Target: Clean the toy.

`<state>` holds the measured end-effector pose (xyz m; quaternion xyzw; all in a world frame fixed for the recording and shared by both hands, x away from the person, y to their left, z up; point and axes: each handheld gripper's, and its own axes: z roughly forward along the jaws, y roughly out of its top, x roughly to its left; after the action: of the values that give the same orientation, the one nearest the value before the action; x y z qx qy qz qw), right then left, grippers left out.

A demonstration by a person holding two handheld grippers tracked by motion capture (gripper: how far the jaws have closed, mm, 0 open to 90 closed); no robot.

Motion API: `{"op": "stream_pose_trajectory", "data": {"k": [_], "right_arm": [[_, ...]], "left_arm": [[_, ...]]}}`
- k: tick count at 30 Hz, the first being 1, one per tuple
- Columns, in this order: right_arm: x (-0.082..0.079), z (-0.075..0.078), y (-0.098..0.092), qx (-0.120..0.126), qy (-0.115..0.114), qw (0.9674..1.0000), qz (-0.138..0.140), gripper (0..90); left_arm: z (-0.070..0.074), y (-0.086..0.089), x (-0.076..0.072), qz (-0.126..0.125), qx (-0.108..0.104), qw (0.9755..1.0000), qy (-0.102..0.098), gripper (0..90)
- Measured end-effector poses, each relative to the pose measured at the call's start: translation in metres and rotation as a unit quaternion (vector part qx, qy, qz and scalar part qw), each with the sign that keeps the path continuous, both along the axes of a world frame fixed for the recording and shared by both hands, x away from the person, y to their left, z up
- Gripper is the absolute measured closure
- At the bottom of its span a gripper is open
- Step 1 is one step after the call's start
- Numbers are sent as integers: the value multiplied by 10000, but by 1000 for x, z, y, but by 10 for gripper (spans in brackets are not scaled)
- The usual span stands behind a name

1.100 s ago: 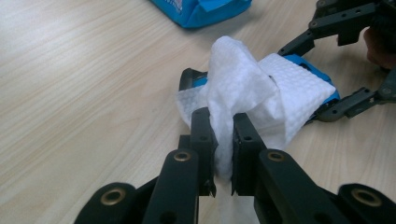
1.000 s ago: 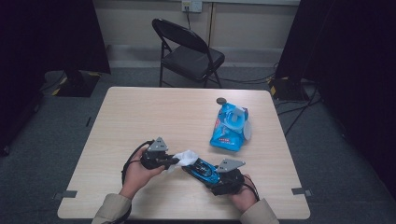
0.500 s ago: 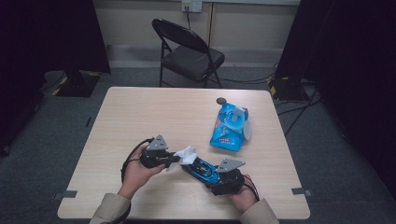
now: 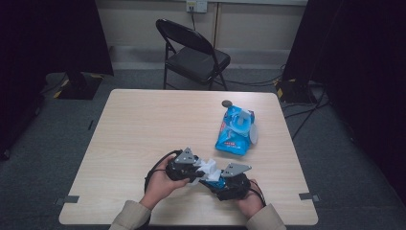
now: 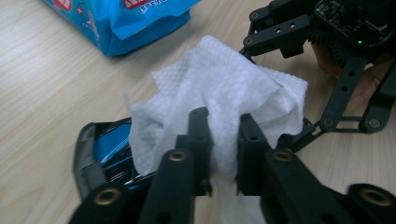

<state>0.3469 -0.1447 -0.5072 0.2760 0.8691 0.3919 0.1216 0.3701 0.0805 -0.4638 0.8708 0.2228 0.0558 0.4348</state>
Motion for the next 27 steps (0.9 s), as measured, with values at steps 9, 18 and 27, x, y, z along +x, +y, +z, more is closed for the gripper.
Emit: {"op": "stream_pose_trajectory", "data": {"k": [9, 18, 27], "right_arm": [[0, 0, 0, -1, -1, 10000, 3, 256], [0, 0, 0, -3, 2, 10000, 7, 256], [0, 0, 0, 0, 0, 10000, 4, 256]], "left_arm": [[-2, -17, -1, -170, -110, 9998, -5, 751], [-11, -37, -2, -377, 65, 9993, 30, 792], [-8, -32, -3, -329, -76, 9994, -7, 681]]}}
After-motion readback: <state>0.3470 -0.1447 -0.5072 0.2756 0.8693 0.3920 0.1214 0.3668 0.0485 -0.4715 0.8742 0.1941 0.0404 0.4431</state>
